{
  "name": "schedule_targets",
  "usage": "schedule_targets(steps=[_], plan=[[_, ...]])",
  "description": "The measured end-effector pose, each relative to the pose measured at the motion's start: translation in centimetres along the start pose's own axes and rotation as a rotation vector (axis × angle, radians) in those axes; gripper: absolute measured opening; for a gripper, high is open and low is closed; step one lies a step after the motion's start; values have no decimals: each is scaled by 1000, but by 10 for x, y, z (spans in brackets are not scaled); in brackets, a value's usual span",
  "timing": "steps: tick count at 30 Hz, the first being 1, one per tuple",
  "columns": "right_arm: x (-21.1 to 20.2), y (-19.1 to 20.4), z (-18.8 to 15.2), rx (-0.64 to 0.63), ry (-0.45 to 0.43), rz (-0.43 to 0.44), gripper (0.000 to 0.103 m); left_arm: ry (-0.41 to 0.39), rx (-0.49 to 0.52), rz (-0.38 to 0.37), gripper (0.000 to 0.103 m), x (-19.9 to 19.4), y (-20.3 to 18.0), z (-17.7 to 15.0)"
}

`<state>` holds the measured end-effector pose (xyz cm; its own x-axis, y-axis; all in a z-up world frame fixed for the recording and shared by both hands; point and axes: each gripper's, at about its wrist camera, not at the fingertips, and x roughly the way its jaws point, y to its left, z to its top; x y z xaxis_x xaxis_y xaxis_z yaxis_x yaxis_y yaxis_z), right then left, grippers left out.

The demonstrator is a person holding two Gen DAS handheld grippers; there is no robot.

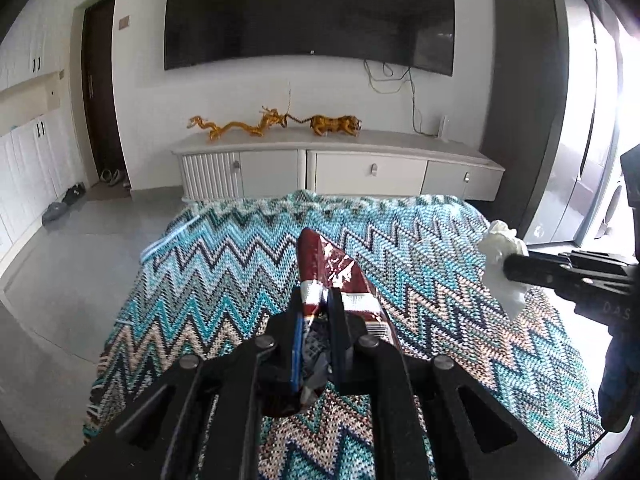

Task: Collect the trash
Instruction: 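Grasp a brown snack bag with the left gripper while the right grasps a white tissue, then carry the snack bag and tissue over the bin and open both grippers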

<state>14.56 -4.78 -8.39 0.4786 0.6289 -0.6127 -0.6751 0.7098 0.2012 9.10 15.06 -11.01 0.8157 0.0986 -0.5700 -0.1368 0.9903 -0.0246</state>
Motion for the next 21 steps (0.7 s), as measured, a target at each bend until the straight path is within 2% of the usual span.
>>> schedule_targets(steps=[13, 21], plan=[[-68, 40, -14, -49, -77, -43, 11, -109, 21, 5, 10, -62, -4, 1], [-97, 43, -21, -54, -124, -60, 11, -155, 48, 26, 10, -84, -14, 4]])
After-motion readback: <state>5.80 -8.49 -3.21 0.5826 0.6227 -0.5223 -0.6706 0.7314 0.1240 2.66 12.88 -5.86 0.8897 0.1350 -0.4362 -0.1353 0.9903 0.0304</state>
